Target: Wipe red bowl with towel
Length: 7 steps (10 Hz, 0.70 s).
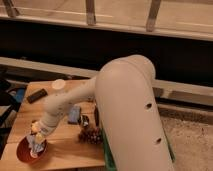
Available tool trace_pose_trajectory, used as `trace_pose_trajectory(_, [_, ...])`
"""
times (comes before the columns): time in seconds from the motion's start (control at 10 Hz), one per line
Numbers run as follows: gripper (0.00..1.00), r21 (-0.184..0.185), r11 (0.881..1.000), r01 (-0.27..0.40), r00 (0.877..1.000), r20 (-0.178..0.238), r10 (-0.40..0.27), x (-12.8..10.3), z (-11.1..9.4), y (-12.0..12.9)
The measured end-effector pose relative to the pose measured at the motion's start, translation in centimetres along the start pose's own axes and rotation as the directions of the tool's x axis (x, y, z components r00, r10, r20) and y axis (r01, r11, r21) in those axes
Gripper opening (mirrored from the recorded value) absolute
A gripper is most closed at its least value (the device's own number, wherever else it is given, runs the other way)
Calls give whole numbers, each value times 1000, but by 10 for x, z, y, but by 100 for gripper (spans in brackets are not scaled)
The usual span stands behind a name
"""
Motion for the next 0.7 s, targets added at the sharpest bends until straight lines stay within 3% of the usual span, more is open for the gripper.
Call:
trace_pose_trajectory(0.2, [0,-6,998,68,998,11,-68,-32,11,-4])
trace_pose_trajectory(0.4, [0,-40,994,98,995,11,-97,-51,30,0])
trace_pose_trajectory(0.7, [0,-57,996,70,998,2,-70,-45,35,9])
